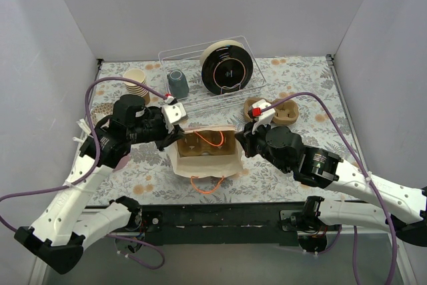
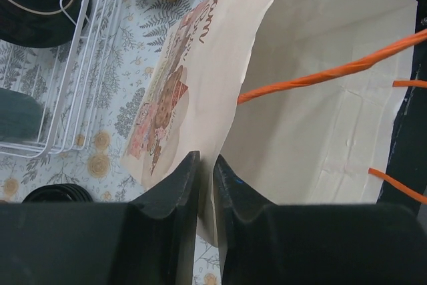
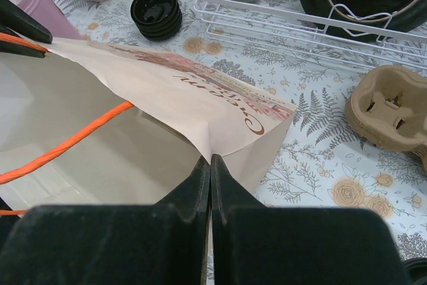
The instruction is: Pack the takeout coffee
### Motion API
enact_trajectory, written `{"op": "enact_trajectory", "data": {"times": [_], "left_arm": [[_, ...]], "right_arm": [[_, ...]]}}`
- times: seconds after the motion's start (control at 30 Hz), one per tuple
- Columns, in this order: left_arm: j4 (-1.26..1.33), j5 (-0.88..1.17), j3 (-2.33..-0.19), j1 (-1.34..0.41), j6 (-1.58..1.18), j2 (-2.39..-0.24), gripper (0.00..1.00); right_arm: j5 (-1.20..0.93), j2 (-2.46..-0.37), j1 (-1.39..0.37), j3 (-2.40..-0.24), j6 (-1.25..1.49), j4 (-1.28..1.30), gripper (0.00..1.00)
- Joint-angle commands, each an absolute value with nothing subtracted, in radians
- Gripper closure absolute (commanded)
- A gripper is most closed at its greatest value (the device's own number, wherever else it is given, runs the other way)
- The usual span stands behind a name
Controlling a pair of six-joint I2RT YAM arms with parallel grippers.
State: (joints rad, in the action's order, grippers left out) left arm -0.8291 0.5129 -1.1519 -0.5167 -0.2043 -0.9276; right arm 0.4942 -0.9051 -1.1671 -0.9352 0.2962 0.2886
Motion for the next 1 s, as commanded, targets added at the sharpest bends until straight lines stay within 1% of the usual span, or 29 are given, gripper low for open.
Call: {"op": "enact_trajectory", "data": {"times": [0.0, 0.07, 0.27, 0.3, 0.33, 0.4, 0.43, 0.57, 0.6, 0.63, 0.7, 0.77, 0.8, 0.83, 0.93, 0.97], "left_arm": [[-0.810, 0.529, -1.175, -0.522, -0.186, -0.942, 0.92], [-0.807, 0.528, -1.175, -0.522, -0.189, -0.939, 1.00], [-0.781, 0.525, -1.154, -0.522, -0.215, -0.900, 1.00], [-0.781, 0.525, -1.152, -0.522, -0.216, -0.897, 1.00], [-0.781, 0.525, -1.154, -0.522, -0.215, -0.899, 1.00], [-0.781, 0.505, -1.158, -0.522, -0.218, -0.899, 1.00], [-0.776, 0.493, -1.158, -0.522, -0.216, -0.896, 1.00], [-0.746, 0.434, -1.129, -0.522, -0.193, -0.859, 1.00], [-0.744, 0.431, -1.121, -0.522, -0.186, -0.851, 1.00], [-0.744, 0.431, -1.112, -0.523, -0.180, -0.848, 1.00], [-0.730, 0.428, -1.105, -0.525, -0.175, -0.842, 1.00], [-0.683, 0.417, -1.082, -0.525, -0.175, -0.827, 1.00], [-0.667, 0.399, -1.077, -0.525, -0.167, -0.824, 1.00], [-0.651, 0.394, -1.077, -0.526, -0.161, -0.821, 1.00], [-0.653, 0.387, -1.075, -0.535, -0.135, -0.824, 1.00], [-0.655, 0.385, -1.071, -0.540, -0.132, -0.816, 1.00]], "right_arm": [[0.495, -0.908, -1.172, -0.986, 0.313, 0.296, 0.99], [0.495, -0.908, -1.172, -0.992, 0.319, 0.304, 0.99], [0.502, -0.908, -1.172, -1.002, 0.342, 0.321, 0.99], [0.506, -0.908, -1.172, -1.006, 0.350, 0.327, 0.96], [0.508, -0.908, -1.173, -1.011, 0.357, 0.334, 0.89], [0.511, -0.908, -1.172, -1.043, 0.377, 0.379, 0.79], [0.517, -0.908, -1.172, -1.061, 0.386, 0.399, 0.70], [0.581, -0.884, -1.172, -1.153, 0.417, 0.500, 0.60], [0.600, -0.879, -1.172, -1.175, 0.422, 0.532, 0.57], [0.644, -0.873, -1.173, -1.207, 0.423, 0.555, 0.51], [0.693, -0.864, -1.172, -1.235, 0.426, 0.604, 0.45], [0.797, -0.885, -1.170, -1.296, 0.471, 0.776, 0.43], [0.830, -0.899, -1.166, -1.319, 0.562, 0.863, 0.41], [0.872, -0.911, -1.161, -1.344, 0.598, 0.982, 0.39], [0.887, -0.930, -1.140, -1.379, 0.705, 1.089, 0.36], [0.879, -0.927, -1.132, -1.355, 0.728, 1.127, 0.33]]}}
